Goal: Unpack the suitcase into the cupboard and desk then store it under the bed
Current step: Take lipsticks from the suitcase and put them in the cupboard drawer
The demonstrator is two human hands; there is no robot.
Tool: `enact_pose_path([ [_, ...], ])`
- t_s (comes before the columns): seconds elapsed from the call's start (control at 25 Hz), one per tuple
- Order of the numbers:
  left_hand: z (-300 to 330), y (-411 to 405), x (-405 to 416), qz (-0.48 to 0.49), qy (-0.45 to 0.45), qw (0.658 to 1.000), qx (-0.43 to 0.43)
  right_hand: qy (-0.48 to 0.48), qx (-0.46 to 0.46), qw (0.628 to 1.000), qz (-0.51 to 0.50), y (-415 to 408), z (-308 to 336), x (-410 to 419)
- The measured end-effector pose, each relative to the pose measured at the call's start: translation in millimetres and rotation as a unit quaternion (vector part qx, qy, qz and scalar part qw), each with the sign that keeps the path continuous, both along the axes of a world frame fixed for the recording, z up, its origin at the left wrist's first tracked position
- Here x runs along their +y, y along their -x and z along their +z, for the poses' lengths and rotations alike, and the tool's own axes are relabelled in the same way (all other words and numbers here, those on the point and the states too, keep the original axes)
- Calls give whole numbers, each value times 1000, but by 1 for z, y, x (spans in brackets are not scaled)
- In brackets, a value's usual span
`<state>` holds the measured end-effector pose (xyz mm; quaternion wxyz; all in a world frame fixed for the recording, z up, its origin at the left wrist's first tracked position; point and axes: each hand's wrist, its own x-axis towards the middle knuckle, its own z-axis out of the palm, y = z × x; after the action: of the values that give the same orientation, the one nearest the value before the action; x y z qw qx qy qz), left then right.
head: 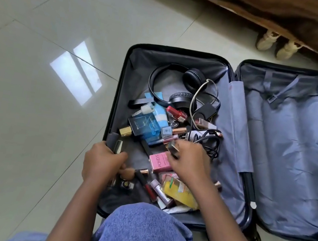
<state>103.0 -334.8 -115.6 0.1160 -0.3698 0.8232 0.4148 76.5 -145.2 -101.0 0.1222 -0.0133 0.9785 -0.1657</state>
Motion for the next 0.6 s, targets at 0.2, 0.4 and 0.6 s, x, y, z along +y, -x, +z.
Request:
enact_pose_path([
  [0.2, 13, -7, -4, 43, -35, 998, 17, -73, -74, 989, 104, 38, -38, -73],
  [0.4, 9, -8, -12, 88, -112, 989, 28, -4, -121, 992, 42, 35, -41, -68],
  [0.6, 6, -6, -13, 84, -118, 989, 34, 440, -332, 826, -116, 24, -11, -32],
])
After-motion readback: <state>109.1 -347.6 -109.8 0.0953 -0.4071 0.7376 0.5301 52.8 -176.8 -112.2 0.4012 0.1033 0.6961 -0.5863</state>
